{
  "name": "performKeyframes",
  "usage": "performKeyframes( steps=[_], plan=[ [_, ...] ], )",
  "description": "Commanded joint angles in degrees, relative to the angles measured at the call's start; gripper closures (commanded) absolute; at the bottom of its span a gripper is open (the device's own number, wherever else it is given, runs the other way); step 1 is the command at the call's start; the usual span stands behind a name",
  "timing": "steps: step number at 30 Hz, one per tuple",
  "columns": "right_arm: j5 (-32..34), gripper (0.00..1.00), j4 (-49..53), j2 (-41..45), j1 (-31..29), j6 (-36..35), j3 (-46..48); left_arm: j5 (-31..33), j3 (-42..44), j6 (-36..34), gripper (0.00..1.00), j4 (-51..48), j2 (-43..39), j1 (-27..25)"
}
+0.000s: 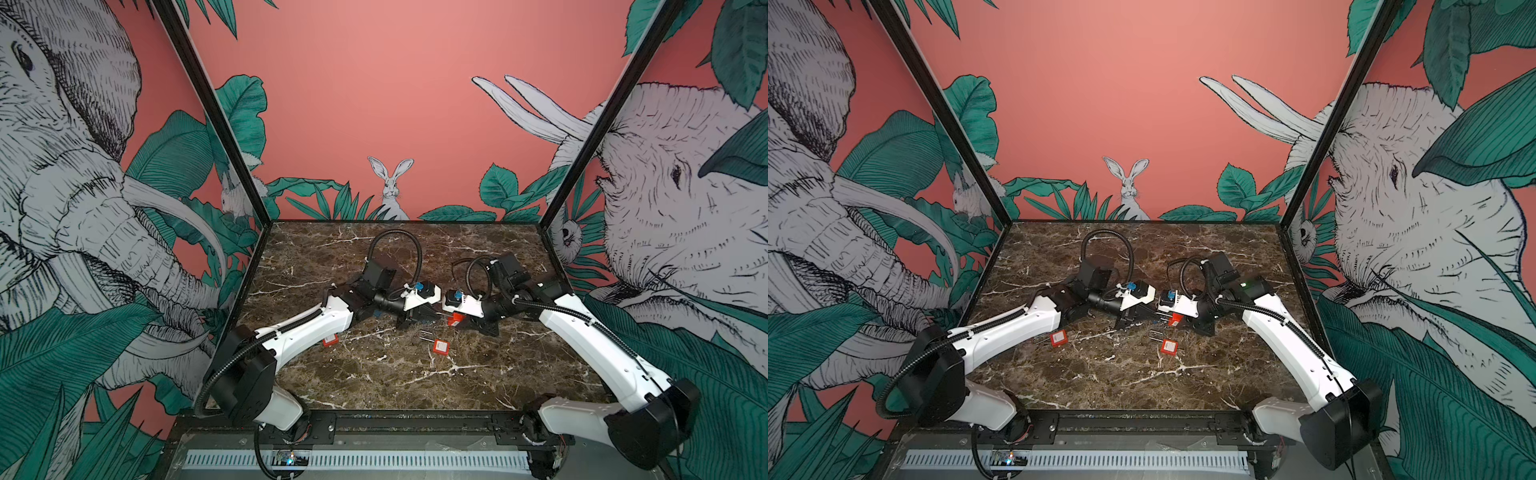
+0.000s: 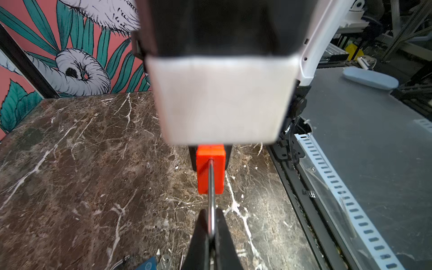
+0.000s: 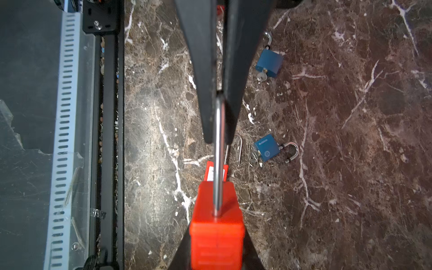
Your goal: Lock with the key
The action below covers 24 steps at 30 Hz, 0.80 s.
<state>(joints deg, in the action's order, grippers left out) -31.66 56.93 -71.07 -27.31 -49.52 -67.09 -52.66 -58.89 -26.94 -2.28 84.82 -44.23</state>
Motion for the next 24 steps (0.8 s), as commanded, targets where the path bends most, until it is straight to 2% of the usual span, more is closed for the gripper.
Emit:
performKeyframes(
  steps=[1,8,17,24],
  plan=[
    [-3.08,0.92,-8.53,1.97,-0.16,-0.68,0.79,-4.22,0.04,5.65,1.00,5.96,1.61,-1.27],
    [-6.39,0.99,-12.71,2.39,-0.43,-0.96,2.20,-5.50,1.01,11.76,1.00,13.02,4.12,-1.49],
    [-12.30,1.00,-19.19,0.85,-0.70,2.23,1.04,-5.52,0.49,13.05,1.00,15.53,7.82,-2.62],
    [-12.72,1.00,-23.60,0.77,-0.66,3.27,1.82,-6.02,0.55,16.56,1.00,19.66,9.71,-3.06]
  ],
)
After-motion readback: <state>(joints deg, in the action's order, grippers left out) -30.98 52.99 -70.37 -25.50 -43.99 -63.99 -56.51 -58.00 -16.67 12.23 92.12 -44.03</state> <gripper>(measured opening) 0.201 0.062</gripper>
